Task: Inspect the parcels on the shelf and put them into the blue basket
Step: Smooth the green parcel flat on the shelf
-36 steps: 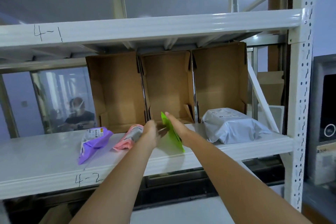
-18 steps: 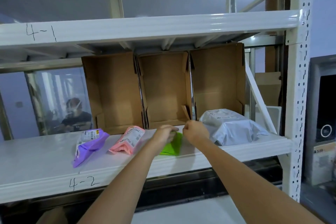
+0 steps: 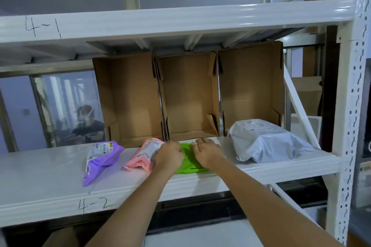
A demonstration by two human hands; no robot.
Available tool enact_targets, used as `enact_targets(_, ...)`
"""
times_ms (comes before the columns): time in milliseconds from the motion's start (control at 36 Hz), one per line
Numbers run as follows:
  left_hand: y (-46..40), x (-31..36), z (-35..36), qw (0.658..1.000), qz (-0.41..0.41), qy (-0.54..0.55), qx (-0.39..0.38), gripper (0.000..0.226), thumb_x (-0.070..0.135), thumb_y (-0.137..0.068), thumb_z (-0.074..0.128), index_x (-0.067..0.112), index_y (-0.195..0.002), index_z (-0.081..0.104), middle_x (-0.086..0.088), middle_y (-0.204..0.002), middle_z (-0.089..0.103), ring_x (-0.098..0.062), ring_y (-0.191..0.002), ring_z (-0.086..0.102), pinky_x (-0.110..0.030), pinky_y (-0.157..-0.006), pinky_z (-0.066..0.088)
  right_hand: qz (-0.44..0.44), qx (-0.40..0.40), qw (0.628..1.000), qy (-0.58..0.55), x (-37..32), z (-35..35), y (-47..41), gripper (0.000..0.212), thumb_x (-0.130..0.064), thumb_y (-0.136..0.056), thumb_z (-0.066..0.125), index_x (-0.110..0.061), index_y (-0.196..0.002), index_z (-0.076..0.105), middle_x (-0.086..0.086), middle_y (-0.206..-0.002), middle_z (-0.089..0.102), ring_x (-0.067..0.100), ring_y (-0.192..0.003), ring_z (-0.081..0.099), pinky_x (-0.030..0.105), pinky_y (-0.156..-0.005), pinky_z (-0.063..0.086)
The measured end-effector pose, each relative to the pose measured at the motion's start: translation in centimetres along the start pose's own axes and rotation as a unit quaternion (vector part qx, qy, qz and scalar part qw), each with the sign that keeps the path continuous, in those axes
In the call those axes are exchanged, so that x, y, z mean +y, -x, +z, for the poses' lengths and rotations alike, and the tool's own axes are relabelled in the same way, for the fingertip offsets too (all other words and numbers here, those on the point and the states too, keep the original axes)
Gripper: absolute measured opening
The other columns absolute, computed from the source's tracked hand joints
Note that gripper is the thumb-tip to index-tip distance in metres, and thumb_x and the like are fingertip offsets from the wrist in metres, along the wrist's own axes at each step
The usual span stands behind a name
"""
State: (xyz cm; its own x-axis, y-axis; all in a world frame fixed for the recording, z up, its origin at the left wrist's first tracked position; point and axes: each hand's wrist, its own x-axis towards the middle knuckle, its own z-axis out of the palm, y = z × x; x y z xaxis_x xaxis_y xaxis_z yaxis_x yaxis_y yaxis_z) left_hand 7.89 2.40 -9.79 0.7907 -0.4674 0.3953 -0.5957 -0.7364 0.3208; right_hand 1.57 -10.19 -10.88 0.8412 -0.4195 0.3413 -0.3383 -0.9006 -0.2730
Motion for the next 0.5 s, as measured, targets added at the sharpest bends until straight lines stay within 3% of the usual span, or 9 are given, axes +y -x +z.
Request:
enact_targets(56, -0.7, 0.2, 0.2, 0.999, 0.026, -0.01, 0.019, 0.024, 0.017, -0.094, 0.039, 0.01, -0.104, 0.06, -0.009, -0.115, 0.058, -0.03, -0.107, 0.057, -0.035, -0.083, 0.046, -0.013, -0.013, 1.0, -0.015, 0.1, 0.3, -0.3, 0.053, -0.04, -0.105, 0.016, -0.014, -0.139, 0.046, 0.009, -0.145, 0.044, 0.025, -0.135, 0.038, 0.04, -0.106, 0.035)
enact_targets(139, -1.6, -0.1, 1.7, 0.997, 0.061, 0.026, -0.033, 0.034, 0.022, -0.099, 0.032, 0.011, -0.123, 0.052, -0.011, -0.131, 0.053, -0.029, -0.119, 0.051, -0.041, -0.098, 0.043, -0.044, -0.03, 0.998, -0.027, 0.1, 0.6, -0.3, 0.053, -0.037, -0.106, 0.014, -0.015, -0.146, 0.039, 0.006, -0.156, 0.032, 0.019, -0.147, 0.022, 0.039, -0.115, 0.026)
enact_targets(222, -1.8, -0.8, 4.0, 0.99, 0.08, 0.022, -0.118, 0.049, 0.018, -0.104, 0.022, -0.001, -0.149, 0.018, -0.02, -0.156, 0.021, -0.027, -0.145, 0.021, -0.035, -0.119, 0.017, -0.063, -0.065, 0.995, -0.032, 0.2, 1.1, -0.3, 0.053, -0.036, -0.106, 0.012, -0.015, -0.152, 0.029, 0.002, -0.162, 0.019, 0.015, -0.15, 0.01, 0.036, -0.12, 0.015)
enact_targets(306, -1.8, -0.8, 4.6, 0.989, 0.096, 0.004, -0.115, 0.051, 0.013, -0.105, 0.019, -0.004, -0.15, 0.003, -0.021, -0.159, 0.002, -0.027, -0.149, 0.003, -0.032, -0.121, 0.004, -0.062, -0.094, 0.993, -0.037, 0.4, 1.2, -0.6, 0.054, -0.038, -0.106, 0.01, -0.016, -0.155, 0.02, 0.0, -0.163, 0.01, 0.014, -0.151, 0.004, 0.034, -0.121, 0.009)
enact_targets(500, -2.4, -1.1, 4.7, 0.977, 0.109, -0.041, -0.179, 0.057, 0.034, -0.104, 0.012, 0.008, -0.153, -0.001, -0.009, -0.161, -0.004, -0.018, -0.149, -0.001, -0.035, -0.122, 0.008, -0.051, -0.127, 0.99, -0.018, 0.6, 1.9, -1.0, 0.053, -0.037, -0.106, 0.01, -0.019, -0.156, 0.012, -0.003, -0.164, 0.003, 0.014, -0.151, 0.002, 0.032, -0.122, 0.005)
